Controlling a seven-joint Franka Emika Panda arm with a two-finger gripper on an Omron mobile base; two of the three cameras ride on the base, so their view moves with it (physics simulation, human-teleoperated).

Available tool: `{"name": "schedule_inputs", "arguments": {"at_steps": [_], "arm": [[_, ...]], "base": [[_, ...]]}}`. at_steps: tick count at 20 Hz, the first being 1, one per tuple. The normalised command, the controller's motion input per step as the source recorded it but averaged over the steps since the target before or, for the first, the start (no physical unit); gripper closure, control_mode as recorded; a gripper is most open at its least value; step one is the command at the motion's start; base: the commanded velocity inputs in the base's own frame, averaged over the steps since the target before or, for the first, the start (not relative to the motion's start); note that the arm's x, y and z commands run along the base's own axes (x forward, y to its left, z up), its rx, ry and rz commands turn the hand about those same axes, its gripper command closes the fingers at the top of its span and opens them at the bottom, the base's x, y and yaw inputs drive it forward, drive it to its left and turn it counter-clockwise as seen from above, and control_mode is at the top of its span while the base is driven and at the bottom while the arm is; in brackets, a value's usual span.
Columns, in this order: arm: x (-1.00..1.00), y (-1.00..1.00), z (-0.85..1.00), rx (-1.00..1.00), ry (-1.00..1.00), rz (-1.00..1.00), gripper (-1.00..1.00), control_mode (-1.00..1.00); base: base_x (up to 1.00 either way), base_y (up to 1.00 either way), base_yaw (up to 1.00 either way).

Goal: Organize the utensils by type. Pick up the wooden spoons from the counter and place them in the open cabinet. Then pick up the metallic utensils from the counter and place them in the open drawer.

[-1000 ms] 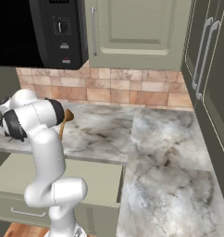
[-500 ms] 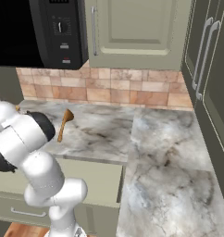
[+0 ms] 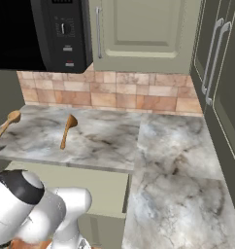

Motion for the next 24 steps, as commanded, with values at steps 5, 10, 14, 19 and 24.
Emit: {"name": "schedule_inputs", "arguments": {"at_steps": [5,10,14,19,24], "arm": [[-0.54,-0.07,0.21,0.19,0.00,-0.29,1.00,-1.00],[-0.09,-0.14,0.00,0.12,0.05,-0.26,1.00,-1.00],[0.01,-0.13,0.00,0.06,0.09,-0.15,1.00,-1.00],[0.04,-0.03,-0.13,0.03,0.29,-0.02,1.00,-1.00],[0.11,0.01,-0.49,-0.01,0.29,0.00,1.00,-1.00]], "base": [[0.00,0.00,0.00],[0.00,0.00,0.00],[0.00,0.00,0.00],[0.00,0.00,0.00],[0.00,0.00,0.00]]}}
